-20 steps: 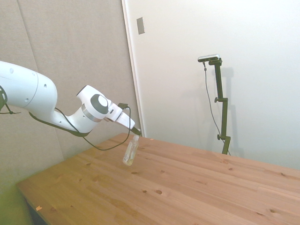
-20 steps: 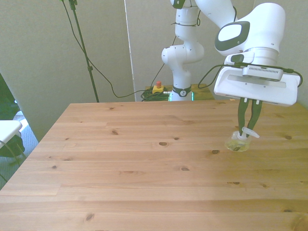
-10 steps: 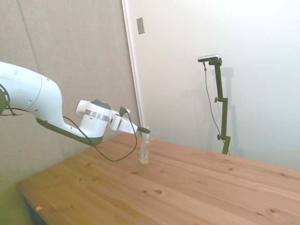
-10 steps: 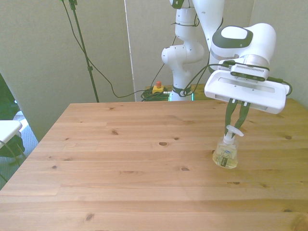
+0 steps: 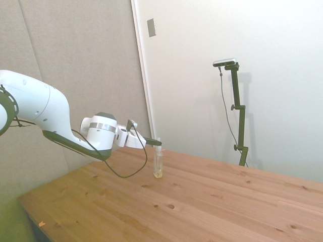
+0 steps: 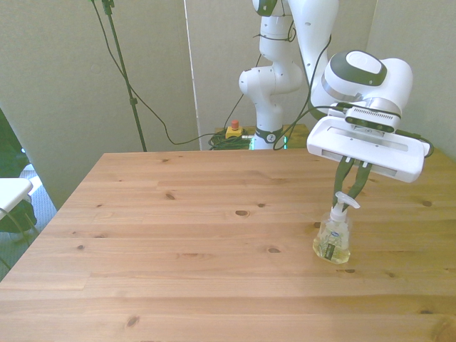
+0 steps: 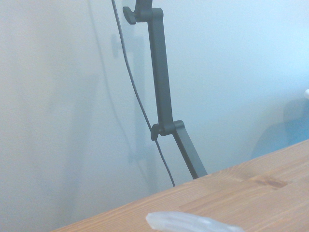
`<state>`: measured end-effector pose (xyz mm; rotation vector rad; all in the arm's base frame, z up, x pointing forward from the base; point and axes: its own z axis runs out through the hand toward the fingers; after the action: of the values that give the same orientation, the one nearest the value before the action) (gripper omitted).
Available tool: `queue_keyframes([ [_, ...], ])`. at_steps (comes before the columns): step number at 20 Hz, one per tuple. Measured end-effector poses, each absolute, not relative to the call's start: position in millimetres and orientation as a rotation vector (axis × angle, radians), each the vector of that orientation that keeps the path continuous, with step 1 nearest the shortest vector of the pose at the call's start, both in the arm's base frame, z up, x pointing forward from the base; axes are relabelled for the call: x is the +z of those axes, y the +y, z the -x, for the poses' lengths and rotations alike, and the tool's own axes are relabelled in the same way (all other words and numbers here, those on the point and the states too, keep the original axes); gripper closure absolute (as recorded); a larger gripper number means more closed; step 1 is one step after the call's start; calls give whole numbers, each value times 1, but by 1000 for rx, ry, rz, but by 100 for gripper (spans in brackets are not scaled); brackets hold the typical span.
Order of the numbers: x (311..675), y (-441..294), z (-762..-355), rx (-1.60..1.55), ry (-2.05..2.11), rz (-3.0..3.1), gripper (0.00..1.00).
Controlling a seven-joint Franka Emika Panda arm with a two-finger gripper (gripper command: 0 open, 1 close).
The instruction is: Stand the sanitizer
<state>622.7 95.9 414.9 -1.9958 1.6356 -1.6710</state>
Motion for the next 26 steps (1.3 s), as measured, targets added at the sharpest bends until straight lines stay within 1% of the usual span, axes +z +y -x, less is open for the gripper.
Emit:
queue_keyframes([
  [19,414,118,-618,-1645,1599,2019,0],
  [26,408,124,-613,-1564,1644,2081,0],
])
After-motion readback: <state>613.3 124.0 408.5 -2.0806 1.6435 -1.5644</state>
